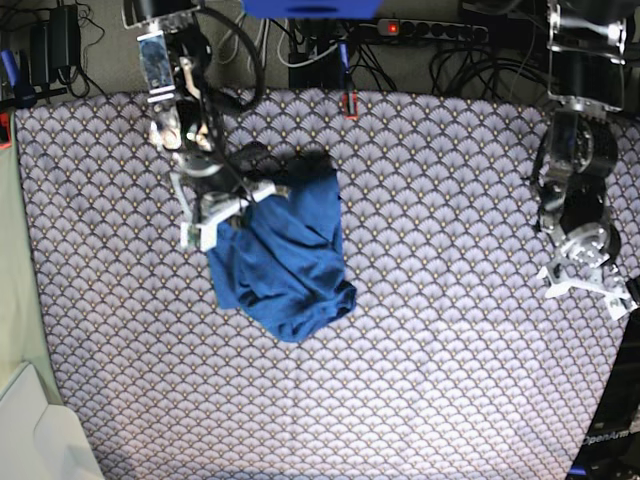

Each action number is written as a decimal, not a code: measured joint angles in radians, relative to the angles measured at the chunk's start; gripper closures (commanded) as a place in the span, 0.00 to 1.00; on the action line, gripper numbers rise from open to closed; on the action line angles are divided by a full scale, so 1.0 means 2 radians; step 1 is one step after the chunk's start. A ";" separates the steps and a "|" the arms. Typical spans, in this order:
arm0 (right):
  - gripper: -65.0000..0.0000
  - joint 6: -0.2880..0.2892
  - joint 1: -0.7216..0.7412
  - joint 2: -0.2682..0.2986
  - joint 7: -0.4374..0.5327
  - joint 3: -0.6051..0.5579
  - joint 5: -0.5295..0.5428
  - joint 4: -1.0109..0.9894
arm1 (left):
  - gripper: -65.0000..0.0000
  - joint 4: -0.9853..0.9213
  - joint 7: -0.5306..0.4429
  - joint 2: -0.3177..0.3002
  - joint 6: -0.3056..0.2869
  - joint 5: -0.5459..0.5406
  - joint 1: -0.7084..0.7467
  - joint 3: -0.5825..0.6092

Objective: Fold the T-shirt properly
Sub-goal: 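Raise the left gripper away and bring the right gripper over the bundle, then press the right gripper down on the blue bundle to flatten it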

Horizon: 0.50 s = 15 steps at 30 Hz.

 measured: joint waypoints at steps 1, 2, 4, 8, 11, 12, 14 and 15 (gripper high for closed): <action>1.00 0.003 -0.008 0.002 0.011 0.010 0.002 -0.002 | 0.00 -0.002 -0.001 -0.003 0.000 0.000 0.000 0.000; 1.00 0.004 -0.014 0.004 0.020 0.020 0.003 -0.002 | 0.00 -0.003 -0.001 -0.005 0.000 -0.002 0.001 0.000; 1.00 0.004 -0.029 0.004 0.043 0.037 0.002 -0.001 | 0.00 -0.003 -0.001 -0.008 0.000 -0.002 0.001 0.000; 1.00 0.004 -0.065 0.007 0.093 0.043 -0.002 0.001 | 0.00 -0.003 -0.001 -0.009 0.000 -0.002 -0.001 0.000; 1.00 0.002 -0.078 0.007 0.105 0.042 -0.003 0.009 | 0.00 -0.003 -0.001 -0.009 0.000 -0.002 -0.002 0.000; 1.00 -0.002 -0.082 0.007 0.098 0.040 -0.004 0.020 | 0.00 -0.003 -0.001 -0.009 0.000 -0.002 -0.002 0.000; 1.00 -0.004 -0.087 0.006 0.093 0.038 -0.003 0.049 | 0.00 -0.003 -0.001 -0.009 0.000 -0.002 -0.002 0.000; 1.00 -0.004 -0.087 0.006 0.093 0.038 -0.003 0.064 | 0.00 -0.003 -0.001 -0.009 0.000 -0.002 -0.002 0.000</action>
